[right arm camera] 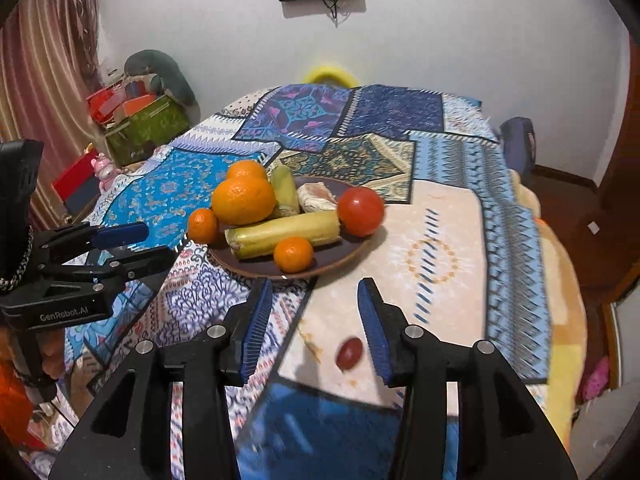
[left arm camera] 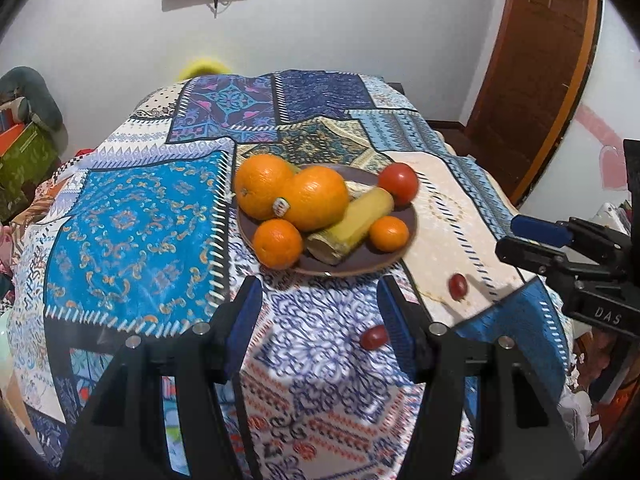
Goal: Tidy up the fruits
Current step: 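Grasp a red date with the right tool while the left tool grasps another date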
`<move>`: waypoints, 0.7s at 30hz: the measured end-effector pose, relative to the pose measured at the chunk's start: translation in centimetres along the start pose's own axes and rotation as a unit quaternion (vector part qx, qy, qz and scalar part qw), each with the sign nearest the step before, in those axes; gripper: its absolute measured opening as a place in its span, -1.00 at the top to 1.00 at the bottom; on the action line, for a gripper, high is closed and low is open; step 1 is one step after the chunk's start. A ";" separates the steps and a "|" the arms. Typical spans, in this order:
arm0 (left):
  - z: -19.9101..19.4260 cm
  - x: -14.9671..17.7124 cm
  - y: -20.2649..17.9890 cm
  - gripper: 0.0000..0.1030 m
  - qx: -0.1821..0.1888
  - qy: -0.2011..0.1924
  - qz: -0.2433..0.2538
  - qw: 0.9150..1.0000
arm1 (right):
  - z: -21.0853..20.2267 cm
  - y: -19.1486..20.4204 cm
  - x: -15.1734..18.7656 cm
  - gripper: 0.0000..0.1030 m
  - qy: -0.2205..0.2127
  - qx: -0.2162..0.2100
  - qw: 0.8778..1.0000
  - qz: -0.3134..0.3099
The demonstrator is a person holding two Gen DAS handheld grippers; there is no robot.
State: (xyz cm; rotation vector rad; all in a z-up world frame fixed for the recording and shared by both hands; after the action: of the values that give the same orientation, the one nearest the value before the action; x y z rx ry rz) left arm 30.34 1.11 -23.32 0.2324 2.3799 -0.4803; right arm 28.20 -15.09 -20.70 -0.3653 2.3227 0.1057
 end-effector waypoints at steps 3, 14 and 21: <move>0.1 0.8 -0.9 -0.15 0.002 0.007 0.005 1.000 | -0.8 -1.1 1.0 0.14 0.001 0.013 1.000 -0.003; 4.1 2.8 -2.9 -0.15 0.020 0.057 -0.001 0.998 | 0.7 -2.8 5.2 0.14 0.048 0.011 0.999 0.015; 6.9 3.6 -3.6 -0.04 0.023 0.083 0.009 0.996 | 2.6 -1.7 5.7 0.14 0.057 -0.003 0.998 0.009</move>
State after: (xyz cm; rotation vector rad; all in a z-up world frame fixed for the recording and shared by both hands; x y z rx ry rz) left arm 30.75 -4.86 -29.51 0.3261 2.5269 -0.5248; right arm 26.71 -17.57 -26.51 -0.3614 2.4400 0.1023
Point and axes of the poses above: each gripper's, at about its wrist camera, not at the fingertips, and z roughly the way its jaws point, y to its left, x to its underside, the point moved 5 cm from there along z, roughly the way its jaws point, and after that the axes turned 14 degrees about x, right-handed, at the moved point
